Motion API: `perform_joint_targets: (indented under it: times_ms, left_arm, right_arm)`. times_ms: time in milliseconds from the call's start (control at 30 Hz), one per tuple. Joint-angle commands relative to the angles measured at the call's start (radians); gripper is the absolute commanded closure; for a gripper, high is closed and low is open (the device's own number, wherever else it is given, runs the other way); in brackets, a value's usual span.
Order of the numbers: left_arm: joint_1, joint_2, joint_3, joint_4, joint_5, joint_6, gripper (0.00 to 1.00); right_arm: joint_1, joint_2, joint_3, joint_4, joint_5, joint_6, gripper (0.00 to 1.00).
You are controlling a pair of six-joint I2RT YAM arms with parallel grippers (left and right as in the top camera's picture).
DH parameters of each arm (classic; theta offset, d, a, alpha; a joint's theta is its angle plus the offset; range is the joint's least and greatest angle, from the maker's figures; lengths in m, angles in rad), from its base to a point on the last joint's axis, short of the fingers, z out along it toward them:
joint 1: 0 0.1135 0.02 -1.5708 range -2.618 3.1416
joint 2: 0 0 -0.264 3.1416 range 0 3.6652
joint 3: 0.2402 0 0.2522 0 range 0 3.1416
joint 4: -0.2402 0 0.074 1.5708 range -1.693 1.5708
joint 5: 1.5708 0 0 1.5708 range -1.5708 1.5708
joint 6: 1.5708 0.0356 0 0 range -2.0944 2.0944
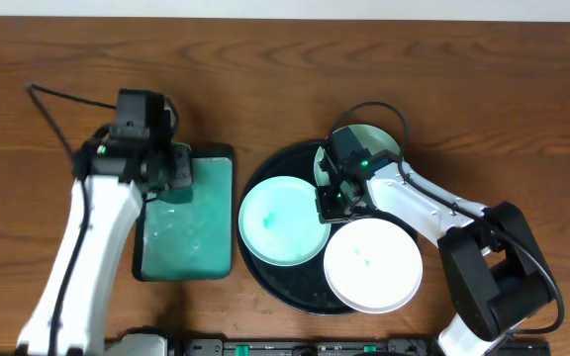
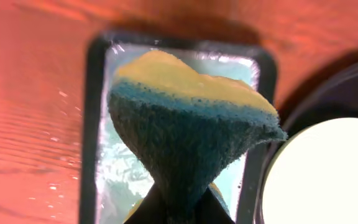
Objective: Clean dirty plates on tray and stack at the side
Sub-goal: 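Grasp the green sponge in the water tray with the left gripper and lift it, then carry the sponge with the left gripper over to the held plate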
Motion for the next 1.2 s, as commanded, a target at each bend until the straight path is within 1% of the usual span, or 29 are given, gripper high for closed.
perform_joint_targets:
  times_ms: [0,133,267,400,500,1167]
  left_arm:
    - [-0.032,-0.106,0.005,0.002,-0.106,0.009,0.93]
    - [-0.068,-0.227,0.005,0.029,-0.163,0.011,0.93]
    - [-0.108,-0.343,0.005,0.100,-0.182,0.050,0.93]
    - [-0.121,-0.421,0.005,0.154,-0.185,0.051,0.93]
    - [-0.121,-0.459,0.005,0.166,-0.198,0.051,0.93]
    - [-0.121,-0.454,0.005,0.154,-0.211,0.051,0.93]
  right_arm:
    - [0.008,0.003,-0.024,-0.015,0.006,-0.043,0.99]
    - [0.008,0.003,-0.024,-0.015,0.006,-0.048,0.99]
    - [0.008,0.003,-0.024,-0.015,0.006,-0.059,0.99]
    - [0.008,0.003,-0.024,-0.017,0.006,-0.066,0.99]
    - [0.008,0.003,-0.024,-0.019,0.006,-0.067,0.99]
    - [0.008,0.003,-0.024,-0.031,0.006,-0.069,0.99]
